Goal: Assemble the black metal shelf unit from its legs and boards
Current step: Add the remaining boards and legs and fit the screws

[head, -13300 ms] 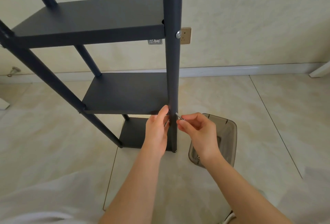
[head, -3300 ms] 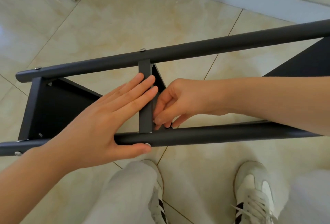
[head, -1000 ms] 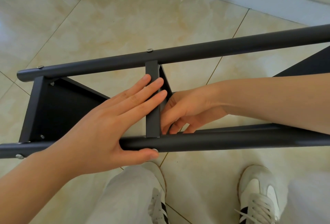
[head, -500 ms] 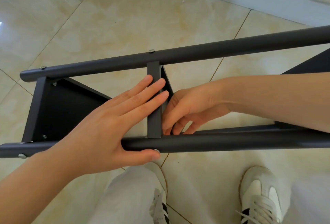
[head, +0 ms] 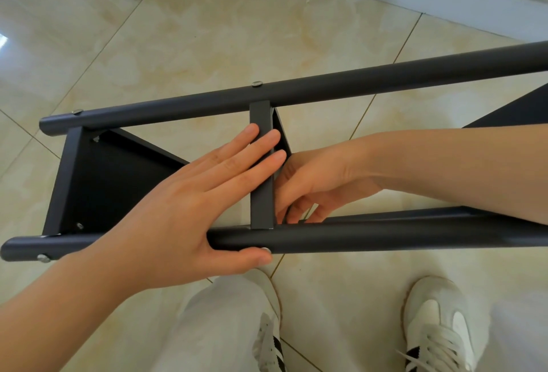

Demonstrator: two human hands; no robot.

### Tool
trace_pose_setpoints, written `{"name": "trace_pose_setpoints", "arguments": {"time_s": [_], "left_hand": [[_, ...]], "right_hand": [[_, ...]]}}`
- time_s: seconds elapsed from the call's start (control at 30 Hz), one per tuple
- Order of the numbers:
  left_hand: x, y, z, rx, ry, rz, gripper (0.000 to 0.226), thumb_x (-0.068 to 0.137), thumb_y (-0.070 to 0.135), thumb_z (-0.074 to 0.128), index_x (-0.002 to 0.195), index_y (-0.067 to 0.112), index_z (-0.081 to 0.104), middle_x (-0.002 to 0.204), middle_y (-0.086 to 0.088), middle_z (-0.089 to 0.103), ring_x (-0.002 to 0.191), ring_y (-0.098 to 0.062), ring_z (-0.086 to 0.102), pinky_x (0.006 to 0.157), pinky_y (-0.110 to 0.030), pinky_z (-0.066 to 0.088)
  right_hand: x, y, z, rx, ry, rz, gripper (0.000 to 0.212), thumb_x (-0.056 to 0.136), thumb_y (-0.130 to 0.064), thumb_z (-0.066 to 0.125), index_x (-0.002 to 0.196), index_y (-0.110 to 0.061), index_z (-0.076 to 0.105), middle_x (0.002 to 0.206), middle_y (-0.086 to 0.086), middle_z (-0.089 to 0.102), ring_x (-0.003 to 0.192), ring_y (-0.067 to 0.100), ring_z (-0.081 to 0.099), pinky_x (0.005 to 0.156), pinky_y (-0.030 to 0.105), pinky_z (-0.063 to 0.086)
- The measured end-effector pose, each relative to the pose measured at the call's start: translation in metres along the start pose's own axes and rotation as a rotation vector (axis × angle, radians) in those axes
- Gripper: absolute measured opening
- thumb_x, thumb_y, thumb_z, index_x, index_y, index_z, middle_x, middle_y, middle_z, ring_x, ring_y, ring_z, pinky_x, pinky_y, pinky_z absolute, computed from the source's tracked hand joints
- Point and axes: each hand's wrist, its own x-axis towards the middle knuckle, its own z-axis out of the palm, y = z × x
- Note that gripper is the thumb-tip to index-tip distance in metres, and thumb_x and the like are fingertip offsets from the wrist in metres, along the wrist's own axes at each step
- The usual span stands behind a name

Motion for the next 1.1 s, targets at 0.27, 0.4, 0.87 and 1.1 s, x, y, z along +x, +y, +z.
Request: {"name": "trace_pose_setpoints", "arguments": {"time_s": [0.27, 0.4, 0.87, 1.1], "left_hand": [[-0.0001, 0.0003, 0.0002, -0.006, 0.005, -0.004, 0.091, 0.087, 0.068, 0.053, 0.159, 0.023, 0.021, 0.168, 0.009, 0.014, 0.155, -0.013, 0.008, 0.123, -0.023, 0.009], [0.0004, -0.0001, 0.0003, -0.003, 0.005, -0.001, 0.091, 0.087, 0.068, 0.053, 0.159, 0.024, 0.021, 0.168, 0.009, 0.014, 0.155, -0.013, 0.007, 0.123, -0.023, 0.009], [0.0006, 0.0007, 0.0005, -0.002, 0.008, -0.007, 0.091, 0.086, 0.067, 0.055, 0.159, 0.023, 0.023, 0.168, 0.009, 0.014, 0.155, -0.012, 0.008, 0.123, -0.024, 0.01], [0.0005, -0.0001, 0.0006, 0.003, 0.009, -0.004, 0.091, 0.086, 0.068, 0.053, 0.159, 0.024, 0.021, 0.168, 0.01, 0.013, 0.155, -0.012, 0.007, 0.123, -0.024, 0.009]], "right_hand": [[-0.005, -0.0007, -0.0024, -0.014, 0.008, -0.009, 0.011, 0.091, -0.016, 0.067, 0.097, -0.011, 0.074, 0.092, 0.005, 0.073, 0.085, 0.017, 0.063, 0.089, 0.036, 0.055], [-0.0015, -0.0012, -0.0004, 0.006, 0.015, -0.022, 0.019, 0.092, -0.013, 0.064, 0.109, -0.007, 0.071, 0.094, 0.006, 0.071, 0.082, 0.017, 0.063, 0.085, 0.035, 0.056], [-0.0074, -0.0015, -0.003, -0.017, -0.022, 0.005, 0.011, 0.091, -0.018, 0.065, 0.092, -0.012, 0.075, 0.091, 0.004, 0.073, 0.085, 0.018, 0.062, 0.091, 0.036, 0.052], [-0.0014, -0.0014, 0.0012, -0.005, 0.028, -0.002, 0.02, 0.092, -0.014, 0.065, 0.108, -0.005, 0.071, 0.095, 0.006, 0.072, 0.085, 0.019, 0.061, 0.091, 0.038, 0.053]]}}
